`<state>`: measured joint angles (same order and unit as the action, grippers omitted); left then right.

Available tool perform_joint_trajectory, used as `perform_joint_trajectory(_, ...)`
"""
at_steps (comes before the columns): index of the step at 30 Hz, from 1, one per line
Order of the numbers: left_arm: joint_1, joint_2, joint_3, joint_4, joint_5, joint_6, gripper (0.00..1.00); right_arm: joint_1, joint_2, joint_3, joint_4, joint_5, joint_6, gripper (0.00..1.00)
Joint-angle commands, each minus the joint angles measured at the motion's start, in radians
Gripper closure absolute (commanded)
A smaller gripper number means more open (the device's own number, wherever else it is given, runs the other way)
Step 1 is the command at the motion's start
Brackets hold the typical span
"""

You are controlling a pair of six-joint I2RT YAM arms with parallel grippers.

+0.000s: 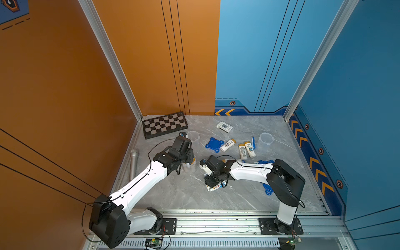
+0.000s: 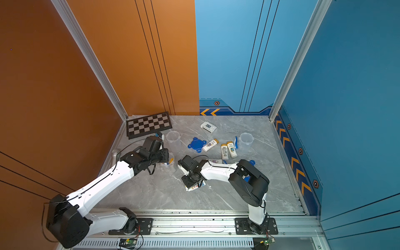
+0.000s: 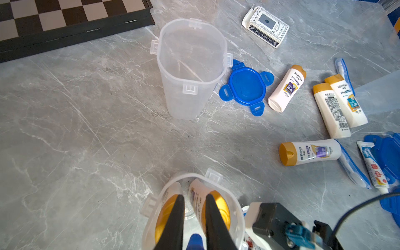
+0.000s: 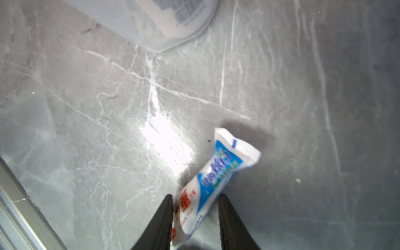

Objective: Pack away toiletry kits
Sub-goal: Place the toiletry item into the container, then pick up the toiletry item from the center of the board.

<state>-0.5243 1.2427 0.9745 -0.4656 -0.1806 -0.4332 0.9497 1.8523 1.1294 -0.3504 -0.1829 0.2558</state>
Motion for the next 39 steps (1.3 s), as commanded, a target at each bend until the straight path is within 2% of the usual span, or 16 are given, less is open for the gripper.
perform_joint_trajectory(1, -0.015, -0.006, -0.022, 0.007, -0.019, 0.017, 0.79, -0.003, 0.01, -0.016, -0.035, 0.009, -0.019, 0.68)
perform_joint_trajectory(8, -0.018, -0.049, 0.003, -0.03, -0.017, 0.013, 0.46, -0.016, -0.043, -0.034, -0.013, 0.002, -0.026, 0.87)
perform_joint_trajectory(11, -0.012, -0.092, 0.036, -0.102, -0.009, 0.0, 0.37, -0.025, -0.109, -0.047, 0.012, 0.002, -0.023, 0.92)
perform_joint_trajectory(13, 0.003, -0.125, 0.045, -0.153, 0.042, -0.023, 0.34, -0.032, -0.165, -0.069, 0.044, 0.0, -0.007, 0.94)
perform_joint_trajectory(18, 0.033, -0.207, 0.013, -0.219, 0.259, -0.08, 0.21, -0.032, -0.309, -0.106, 0.071, -0.003, 0.024, 0.97)
perform_joint_trajectory(21, 0.035, -0.223, -0.01, -0.198, 0.388, -0.122, 0.15, -0.019, -0.384, -0.103, 0.07, 0.005, 0.036, 0.97)
perform_joint_trajectory(25, 0.023, -0.204, -0.019, -0.12, 0.48, -0.171, 0.07, 0.005, -0.44, -0.049, 0.05, 0.008, 0.038, 0.96)
perform_joint_trajectory(30, 0.019, -0.147, -0.016, -0.022, 0.536, -0.22, 0.07, 0.02, -0.416, 0.05, 0.045, -0.002, 0.029, 0.96)
perform_joint_trajectory(33, 0.015, -0.125, -0.019, 0.014, 0.551, -0.237, 0.12, 0.021, -0.384, 0.094, 0.047, -0.008, 0.023, 0.96)
perform_joint_trajectory(37, 0.014, -0.132, -0.042, 0.041, 0.551, -0.256, 0.38, 0.024, -0.356, 0.116, 0.056, -0.021, 0.017, 0.96)
perform_joint_trajectory(39, 0.015, -0.144, -0.055, 0.045, 0.544, -0.269, 0.57, 0.026, -0.35, 0.115, 0.056, -0.021, 0.017, 0.96)
